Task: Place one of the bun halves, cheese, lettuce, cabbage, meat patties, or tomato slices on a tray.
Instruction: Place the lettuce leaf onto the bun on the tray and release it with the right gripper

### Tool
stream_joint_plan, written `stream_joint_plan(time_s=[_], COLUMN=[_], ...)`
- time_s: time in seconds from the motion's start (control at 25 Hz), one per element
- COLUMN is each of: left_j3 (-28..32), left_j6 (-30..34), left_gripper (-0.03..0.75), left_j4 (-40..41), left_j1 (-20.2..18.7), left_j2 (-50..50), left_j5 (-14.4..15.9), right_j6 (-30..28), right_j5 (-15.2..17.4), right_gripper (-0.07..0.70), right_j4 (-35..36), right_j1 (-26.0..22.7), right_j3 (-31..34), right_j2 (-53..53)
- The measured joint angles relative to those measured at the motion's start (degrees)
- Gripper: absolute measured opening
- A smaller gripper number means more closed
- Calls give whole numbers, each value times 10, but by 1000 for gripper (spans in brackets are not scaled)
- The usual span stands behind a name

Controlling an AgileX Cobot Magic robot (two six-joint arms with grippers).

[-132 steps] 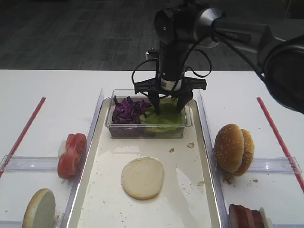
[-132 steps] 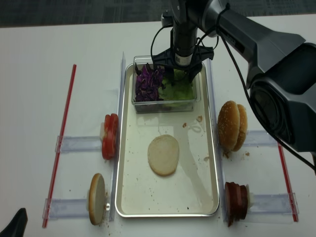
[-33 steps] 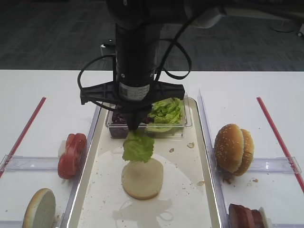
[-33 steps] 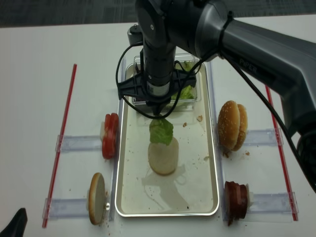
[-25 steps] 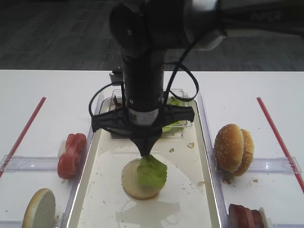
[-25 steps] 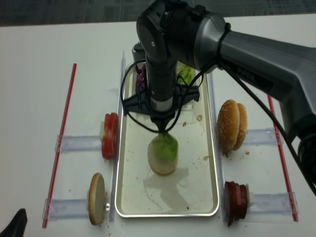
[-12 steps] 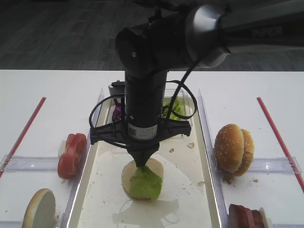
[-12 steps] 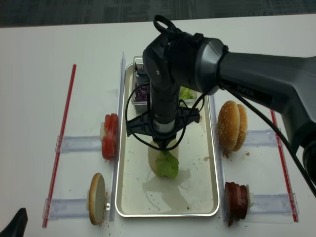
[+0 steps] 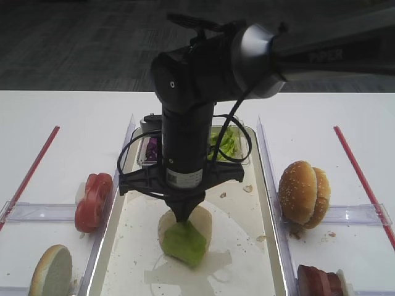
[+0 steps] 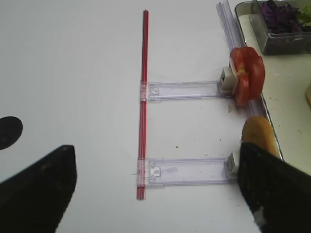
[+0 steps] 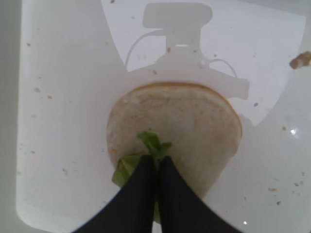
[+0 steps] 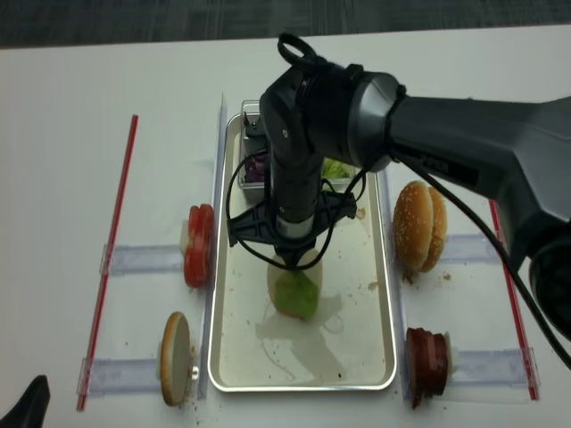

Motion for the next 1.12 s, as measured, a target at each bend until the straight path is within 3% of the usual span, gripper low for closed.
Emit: stream_joint_plan(time_s=[0.44, 0.52, 0.6, 0.76, 0.8, 0.92, 1.12], left_j3=[0, 0, 0, 0, 0, 0, 0], left_j6=[0, 0, 0, 0, 0, 0, 0], left_gripper=[617, 617, 618, 617, 618, 617, 618], left_j4=[0, 0, 0, 0, 0, 0, 0], left_j1=[0, 0, 0, 0, 0, 0, 0], left_j2=[0, 0, 0, 0, 0, 0, 0], left_j5=[0, 0, 0, 0, 0, 0, 0], right_j6=[-13, -19, -27, -30, -29, -26, -22], right_j5=[1, 1, 1, 1, 1, 1, 3], right_gripper=[50, 81, 176, 550, 608, 672, 689], right_j4=[1, 2, 3, 3, 3, 3, 2], right_j1=[-8, -8, -8, -9, -9, -9, -9], right_j3=[0, 0, 0, 0, 0, 0, 0], right_j2=[7, 7, 7, 7, 7, 7, 7])
